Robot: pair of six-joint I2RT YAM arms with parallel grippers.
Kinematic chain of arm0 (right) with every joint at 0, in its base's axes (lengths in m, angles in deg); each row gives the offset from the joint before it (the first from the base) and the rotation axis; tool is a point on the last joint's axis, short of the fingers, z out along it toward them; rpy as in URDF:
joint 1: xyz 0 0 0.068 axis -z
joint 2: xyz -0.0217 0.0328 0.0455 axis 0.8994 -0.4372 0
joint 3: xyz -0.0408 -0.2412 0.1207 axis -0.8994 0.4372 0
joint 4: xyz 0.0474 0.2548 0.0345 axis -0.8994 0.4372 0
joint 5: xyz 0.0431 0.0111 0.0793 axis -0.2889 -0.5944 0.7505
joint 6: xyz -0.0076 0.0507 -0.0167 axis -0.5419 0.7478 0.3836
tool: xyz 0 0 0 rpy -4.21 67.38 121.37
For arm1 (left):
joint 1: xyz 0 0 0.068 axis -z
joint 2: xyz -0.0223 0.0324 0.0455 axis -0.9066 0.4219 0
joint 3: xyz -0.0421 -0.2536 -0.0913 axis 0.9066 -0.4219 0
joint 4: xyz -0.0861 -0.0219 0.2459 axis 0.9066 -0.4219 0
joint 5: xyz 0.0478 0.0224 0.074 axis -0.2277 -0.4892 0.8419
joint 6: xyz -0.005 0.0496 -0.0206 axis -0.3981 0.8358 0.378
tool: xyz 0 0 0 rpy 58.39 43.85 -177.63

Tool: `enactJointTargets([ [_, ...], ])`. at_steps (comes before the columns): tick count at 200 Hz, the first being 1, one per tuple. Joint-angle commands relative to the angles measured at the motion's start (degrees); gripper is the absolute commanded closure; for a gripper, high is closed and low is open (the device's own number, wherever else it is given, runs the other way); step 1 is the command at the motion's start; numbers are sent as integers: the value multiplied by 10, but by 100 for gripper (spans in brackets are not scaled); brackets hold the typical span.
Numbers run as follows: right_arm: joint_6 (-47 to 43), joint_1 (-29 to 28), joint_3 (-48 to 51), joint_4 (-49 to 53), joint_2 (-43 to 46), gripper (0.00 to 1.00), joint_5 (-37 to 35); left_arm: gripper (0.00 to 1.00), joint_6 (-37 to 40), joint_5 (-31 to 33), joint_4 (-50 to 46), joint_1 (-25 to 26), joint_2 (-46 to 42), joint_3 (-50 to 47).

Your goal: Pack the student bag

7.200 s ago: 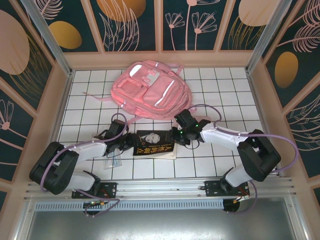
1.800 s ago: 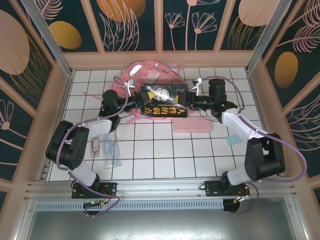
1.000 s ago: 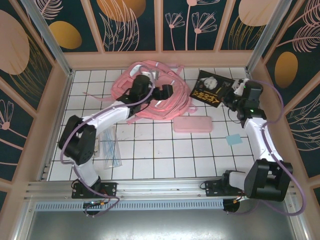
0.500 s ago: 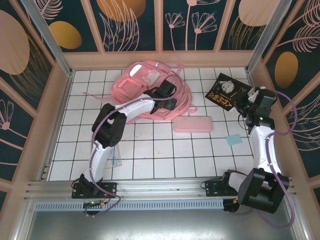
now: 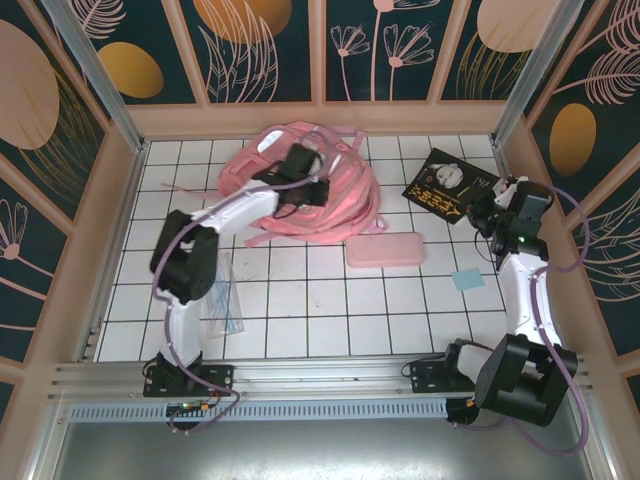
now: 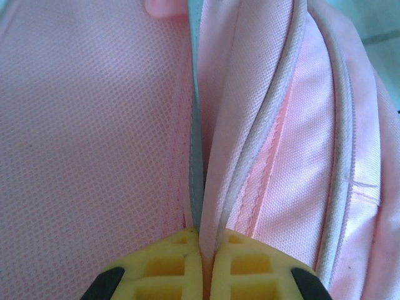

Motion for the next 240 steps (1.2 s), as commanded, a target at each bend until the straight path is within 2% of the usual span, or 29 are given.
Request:
enactJointTargets([
  [1,33,-22,5,-79,-2,100,31,100,-77,-122,104,-41,-75,-9],
  [19,48,-57,6,-102,-13,100,29,100,-101,-160,126,-58,-82,-5],
  [47,89,-125,8,-149,-46,100,31,100,-193,-259,226,-81,-75,-27],
  [84,165,-210,18,-271,-126,100,15,100,-227,-283,276,-81,-79,-47],
  [108,220,-244,5,-399,-224,100,6,100,-238,-288,293,-81,-89,-60],
  [144,308,-295,-122,-565,-430,100,103,100,-243,-286,299,-81,-92,-65],
  [168,288,-358,-224,-505,-523,100,84,100,-246,-284,308,-81,-91,-75],
  [203,348,-420,-393,-472,-675,100,66,100,-248,-281,318,-80,-95,-87],
  [219,360,-425,-453,-425,-718,86,60,100,-250,-276,320,-81,-100,-93],
  [228,367,-423,-459,-414,-723,70,53,100,-252,-272,323,-81,-102,-96],
  [240,370,-418,-437,-408,-709,54,31,100,-253,-264,326,-81,-103,-100],
])
